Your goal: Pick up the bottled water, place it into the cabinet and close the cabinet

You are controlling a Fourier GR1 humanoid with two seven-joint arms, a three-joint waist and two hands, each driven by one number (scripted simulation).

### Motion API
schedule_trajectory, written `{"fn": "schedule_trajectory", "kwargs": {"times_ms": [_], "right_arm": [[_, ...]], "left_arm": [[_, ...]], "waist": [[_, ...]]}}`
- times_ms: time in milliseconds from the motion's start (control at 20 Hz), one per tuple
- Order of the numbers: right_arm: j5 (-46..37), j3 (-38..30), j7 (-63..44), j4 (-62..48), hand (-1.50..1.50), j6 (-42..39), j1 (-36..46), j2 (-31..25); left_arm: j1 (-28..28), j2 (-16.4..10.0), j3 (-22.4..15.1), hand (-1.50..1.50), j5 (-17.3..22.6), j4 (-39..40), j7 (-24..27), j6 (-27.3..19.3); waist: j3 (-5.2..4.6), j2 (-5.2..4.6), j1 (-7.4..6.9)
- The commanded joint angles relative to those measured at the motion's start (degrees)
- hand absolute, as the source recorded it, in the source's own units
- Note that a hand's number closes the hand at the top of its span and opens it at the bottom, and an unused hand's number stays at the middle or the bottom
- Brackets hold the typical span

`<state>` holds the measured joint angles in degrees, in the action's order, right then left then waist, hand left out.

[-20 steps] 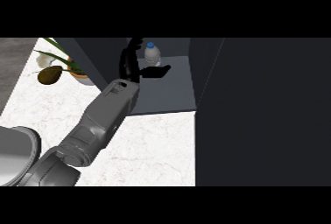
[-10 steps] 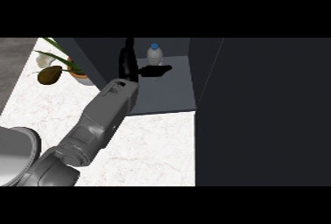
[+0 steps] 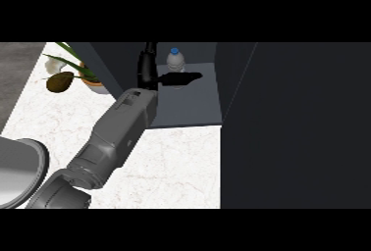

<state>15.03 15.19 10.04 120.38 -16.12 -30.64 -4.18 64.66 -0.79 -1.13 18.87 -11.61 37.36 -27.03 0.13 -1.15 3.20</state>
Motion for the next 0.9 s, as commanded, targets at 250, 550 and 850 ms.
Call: {"fn": "schedule_trajectory", "kwargs": {"times_ms": [250, 550, 850], "right_arm": [[-0.7, 0.8, -2.3, 3.3, -1.50, 1.9, -1.5, -0.1], [-1.1, 0.0, 0.2, 1.4, -1.50, 2.4, -2.2, 0.7], [-1.9, 1.0, 3.3, 1.5, -1.50, 0.4, -6.5, -0.5]], "left_arm": [[-8.1, -1.5, 0.1, -1.50, 1.1, -7.8, 4.8, 8.3], [-12.3, -0.6, -3.8, -1.50, 3.2, -16.4, 2.5, 10.3], [-20.6, -1.5, -8.3, -1.50, 5.7, -29.1, -3.5, 11.8]], "waist": [[-0.16, 1.37, -3.53], [-0.13, 2.11, -5.13], [-0.10, 2.34, -5.23]]}}
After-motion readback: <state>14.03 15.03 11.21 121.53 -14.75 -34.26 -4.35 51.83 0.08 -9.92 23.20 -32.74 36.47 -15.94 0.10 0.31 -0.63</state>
